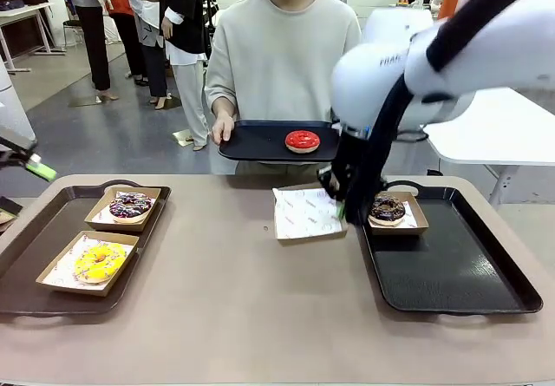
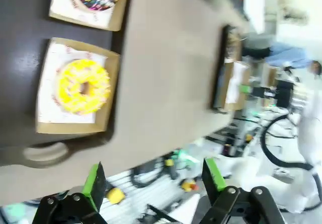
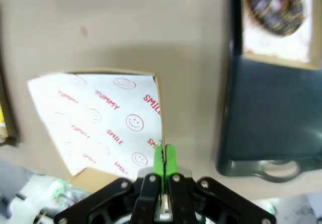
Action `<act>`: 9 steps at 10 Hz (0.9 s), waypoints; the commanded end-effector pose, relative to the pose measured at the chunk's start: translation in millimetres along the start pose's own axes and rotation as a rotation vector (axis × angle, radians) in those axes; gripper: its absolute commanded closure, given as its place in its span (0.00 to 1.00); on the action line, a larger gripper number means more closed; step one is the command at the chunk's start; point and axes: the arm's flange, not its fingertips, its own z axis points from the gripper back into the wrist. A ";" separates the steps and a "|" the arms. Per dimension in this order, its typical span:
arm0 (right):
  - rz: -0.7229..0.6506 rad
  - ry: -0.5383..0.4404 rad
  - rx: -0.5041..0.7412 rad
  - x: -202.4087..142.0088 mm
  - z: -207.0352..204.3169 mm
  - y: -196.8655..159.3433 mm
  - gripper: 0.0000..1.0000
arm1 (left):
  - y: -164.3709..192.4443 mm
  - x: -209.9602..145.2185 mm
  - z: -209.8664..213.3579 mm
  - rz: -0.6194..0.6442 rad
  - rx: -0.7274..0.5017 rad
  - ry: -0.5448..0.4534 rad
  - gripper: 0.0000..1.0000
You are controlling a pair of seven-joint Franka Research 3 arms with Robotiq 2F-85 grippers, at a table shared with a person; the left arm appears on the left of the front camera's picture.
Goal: Individually package the donuts and arrange them on the tray.
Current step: Place the picked Paper togo box on the Handle tray while simultaneously picking up another Paper togo box from the table with the other hand.
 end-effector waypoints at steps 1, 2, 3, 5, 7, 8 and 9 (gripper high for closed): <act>0.009 0.046 -0.017 41.1 11.8 3.4 1.00 | 28.3 3.3 17.8 0.046 -0.233 -0.042 0.00; -0.004 0.068 -0.015 60.0 18.4 1.1 1.00 | 41.9 5.5 30.4 0.088 -0.319 -0.037 0.00; -0.002 0.093 -0.002 78.4 20.7 -1.0 1.00 | 55.7 7.6 41.2 0.106 -0.385 -0.034 0.00; 0.008 0.116 -0.002 112.0 15.8 -6.4 1.00 | 85.4 15.3 50.2 0.080 -0.460 0.009 0.00; -0.006 0.120 -0.004 138.0 4.8 -14.8 1.00 | 108.3 22.5 43.1 0.038 -0.497 0.023 0.00; -0.018 0.123 -0.013 146.3 -2.9 -16.5 1.00 | 118.7 25.0 40.7 0.054 -0.495 -0.010 0.00; -0.035 0.122 -0.020 150.5 -8.3 -17.5 1.00 | 123.7 26.6 38.3 0.084 -0.480 -0.040 0.00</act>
